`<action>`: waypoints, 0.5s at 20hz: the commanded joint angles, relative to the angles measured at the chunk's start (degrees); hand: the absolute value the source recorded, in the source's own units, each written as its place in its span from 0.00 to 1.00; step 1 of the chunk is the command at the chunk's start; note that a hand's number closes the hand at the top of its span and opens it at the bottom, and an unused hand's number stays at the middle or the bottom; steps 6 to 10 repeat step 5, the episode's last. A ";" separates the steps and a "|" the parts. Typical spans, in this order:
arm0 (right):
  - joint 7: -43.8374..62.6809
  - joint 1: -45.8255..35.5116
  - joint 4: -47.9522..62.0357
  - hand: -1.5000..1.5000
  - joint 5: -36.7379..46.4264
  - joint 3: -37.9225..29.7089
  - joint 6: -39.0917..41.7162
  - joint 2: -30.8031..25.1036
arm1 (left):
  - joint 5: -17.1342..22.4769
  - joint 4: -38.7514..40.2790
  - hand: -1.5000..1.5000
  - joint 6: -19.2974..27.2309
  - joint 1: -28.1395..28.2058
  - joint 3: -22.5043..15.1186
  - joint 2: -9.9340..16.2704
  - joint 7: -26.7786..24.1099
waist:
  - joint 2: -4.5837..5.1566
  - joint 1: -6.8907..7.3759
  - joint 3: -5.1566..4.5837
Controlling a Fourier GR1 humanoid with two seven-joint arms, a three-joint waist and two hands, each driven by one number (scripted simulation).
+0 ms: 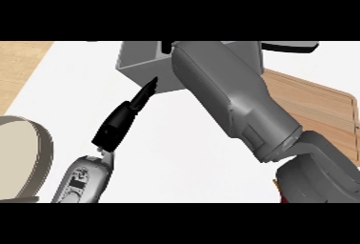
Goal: Pick the bell pepper from the cutting board and place it in the cardboard box
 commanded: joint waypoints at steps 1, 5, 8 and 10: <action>-4.73 -0.04 -1.85 0.00 -2.95 -4.95 -10.98 -0.62 | -0.48 -0.33 0.50 0.84 0.80 0.67 0.42 -0.82 | 0.05 -0.98 0.05; -9.76 1.35 -2.57 0.00 -5.72 -9.29 -18.16 0.03 | 0.60 -0.37 0.50 0.06 0.06 1.50 0.67 1.18 | -0.50 -2.64 0.03; -9.76 1.35 -2.57 0.00 -5.72 -9.29 -18.16 0.03 | 0.60 -0.37 0.50 0.06 0.06 1.50 0.67 1.18 | -0.50 -2.64 0.03; -9.76 1.35 -2.57 0.00 -5.72 -9.29 -18.16 0.03 | 0.60 -0.37 0.50 0.06 0.06 1.50 0.67 1.18 | -0.50 -2.64 0.03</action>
